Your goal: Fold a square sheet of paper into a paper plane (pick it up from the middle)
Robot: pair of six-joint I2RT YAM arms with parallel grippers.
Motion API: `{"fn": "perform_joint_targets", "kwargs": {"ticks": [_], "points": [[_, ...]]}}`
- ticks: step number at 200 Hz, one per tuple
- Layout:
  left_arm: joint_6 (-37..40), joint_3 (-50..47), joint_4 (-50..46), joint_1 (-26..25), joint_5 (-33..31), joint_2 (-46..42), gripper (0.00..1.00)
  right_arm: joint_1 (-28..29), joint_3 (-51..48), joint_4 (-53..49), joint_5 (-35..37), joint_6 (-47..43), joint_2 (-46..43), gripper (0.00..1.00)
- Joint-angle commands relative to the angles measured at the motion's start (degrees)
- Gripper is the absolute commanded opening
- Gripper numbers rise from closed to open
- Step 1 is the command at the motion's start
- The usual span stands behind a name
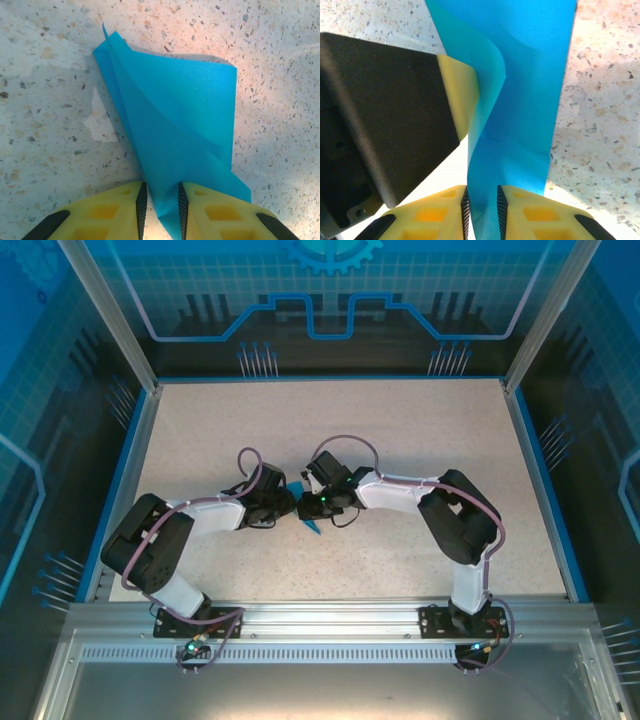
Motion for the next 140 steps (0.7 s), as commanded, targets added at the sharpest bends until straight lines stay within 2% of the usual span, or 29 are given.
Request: {"fn": "perform_joint_targets", "kwargs": {"ticks": [1,73,95,121,140], "points": [[-0.9,0.5,-1.9,0.3,-0.6,-0.8,0.28,1.0,-0.4,-2.1,0.5,-0.5,0.8,0.23],[-0.6,1.2,-2.3,0.3,-0.7,-0.5,0.28,1.0,-2.1,-1.7,-0.1,-2.0,0.0,0.23],[-0.6,1.3,-2.3,0.3,-0.8,-0.4,0.28,1.0,-2.7,-1.6,0.5,-3.2,-0.6,0.2],[-0.5,1.5,-2.4,0.3,-0.8,-0.4,0.28,1.0,-2.7,-0.6,-1.9,-4.0,-0.4,0.19],[-0.5,1.5,-2.5,0.3,-0.8,-0.4,0.28,0.9,-3.2,0.5,-3.5,-4.3,-0.7,0.14]]}}
